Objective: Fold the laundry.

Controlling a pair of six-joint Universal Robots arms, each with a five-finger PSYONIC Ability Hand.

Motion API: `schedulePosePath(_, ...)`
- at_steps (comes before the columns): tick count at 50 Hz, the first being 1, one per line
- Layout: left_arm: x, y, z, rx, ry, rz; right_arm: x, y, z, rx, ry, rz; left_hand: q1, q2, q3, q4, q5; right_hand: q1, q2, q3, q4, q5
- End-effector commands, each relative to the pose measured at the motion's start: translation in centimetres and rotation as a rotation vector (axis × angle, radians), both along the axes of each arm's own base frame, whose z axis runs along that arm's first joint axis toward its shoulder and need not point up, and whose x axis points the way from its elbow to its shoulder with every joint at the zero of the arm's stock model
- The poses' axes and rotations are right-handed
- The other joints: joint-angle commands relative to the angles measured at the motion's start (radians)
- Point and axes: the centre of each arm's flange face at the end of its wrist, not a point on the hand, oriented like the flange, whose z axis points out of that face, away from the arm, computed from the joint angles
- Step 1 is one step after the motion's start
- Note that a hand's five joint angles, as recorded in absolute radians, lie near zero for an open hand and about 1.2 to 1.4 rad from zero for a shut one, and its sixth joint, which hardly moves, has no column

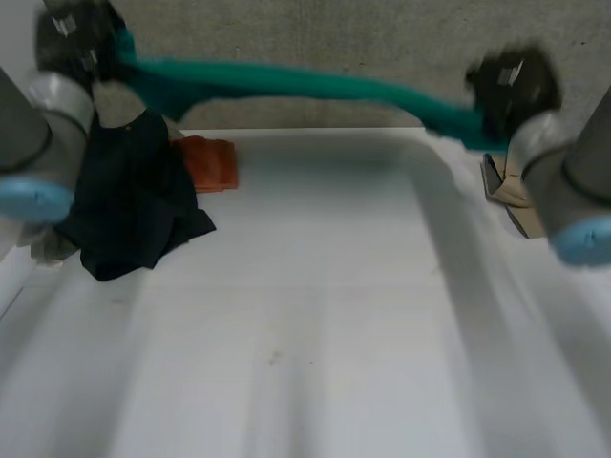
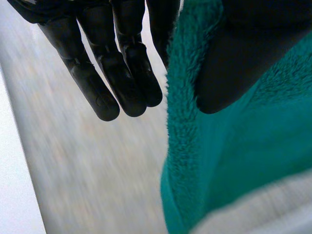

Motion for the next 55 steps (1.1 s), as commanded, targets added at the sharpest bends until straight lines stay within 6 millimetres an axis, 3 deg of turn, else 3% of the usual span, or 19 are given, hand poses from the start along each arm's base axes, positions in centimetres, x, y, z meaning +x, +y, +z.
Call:
schedulePosePath(1, 0.4, 2.3, -9.4, 0.268, -0.103, -0.092, 0.0, 3.8, -9.5, 0.275, 0.078, 0.074, 0.227, 0.198, 0.204, 0.195, 0.251, 0.254, 0.213, 0.203, 0.197, 0.193)
schedulePosePath(3, 0.5, 3.0, -10.7, 0.306, -0.13, -0.109, -0.1, 3.9, -11.3, 0.296, 0.084, 0.074, 0.227, 0.198, 0.204, 0.195, 0.251, 0.254, 0.213, 0.203, 0.197, 0.193)
schedulePosePath(6, 0.5, 3.5, -11.2, 0.316, -0.16, -0.123, -0.2, 3.6, -12.2, 0.302, 0.08, 0.064, 0.227, 0.198, 0.204, 0.195, 0.251, 0.254, 0.213, 0.203, 0.197, 0.193)
schedulePosePath(7, 0.5, 3.6, -11.1, 0.31, -0.181, -0.126, -0.4, 3.5, -12.6, 0.317, 0.076, 0.058, 0.227, 0.198, 0.204, 0.195, 0.251, 0.117, 0.076, 0.066, 0.06, 0.056)
schedulePosePath(10, 0.5, 3.8, -10.3, 0.282, -0.206, -0.12, -0.7, 3.4, -12.7, 0.336, 0.057, 0.044, 0.227, 0.198, 0.204, 0.195, 0.251, -0.124, -0.165, -0.176, -0.182, -0.185)
schedulePosePath(13, 0.9, 3.7, -9.1, 0.249, -0.221, -0.101, -1.1, 3.4, -12.4, 0.369, -0.004, 0.026, 0.227, 0.198, 0.204, 0.195, 0.251, -0.553, -0.593, -0.604, -0.61, -0.613)
schedulePosePath(19, 1.7, 3.5, -7.8, 0.225, -0.21, -0.07, -3.6, 2.7, -10.4, 0.463, -0.234, -0.066, 0.227, 0.198, 0.204, 0.195, 0.251, -0.768, -0.808, -0.819, -0.825, -0.828)
schedulePosePath(27, 2.1, 3.2, -7.7, 0.232, -0.188, -0.063, -6.1, 2.5, -9.7, 0.613, -0.447, -0.145, 0.227, 0.198, 0.204, 0.195, 0.251, -0.718, -0.759, -0.77, -0.776, -0.779)
schedulePosePath(39, 2.4, 3.0, -7.3, 0.247, -0.174, -0.059, -6.6, 3.0, -12.0, 0.627, -0.169, -0.075, 0.227, 0.198, 0.204, 0.195, 0.251, -0.592, -0.633, -0.643, -0.649, -0.653)
schedulePosePath(45, 2.4, 2.9, -7.3, 0.248, -0.172, -0.056, -5.7, 2.8, -13.9, 0.635, -0.142, -0.059, 0.227, 0.198, 0.204, 0.195, 0.251, -0.58, -0.621, -0.632, -0.638, -0.641)
schedulePosePath(55, 2.6, 2.8, -7.3, 0.247, -0.173, -0.052, -5.3, 1.1, -15.0, 0.556, -0.138, -0.076, 0.227, 0.198, 0.204, 0.195, 0.251, -0.48, -0.521, -0.532, -0.538, -0.541)
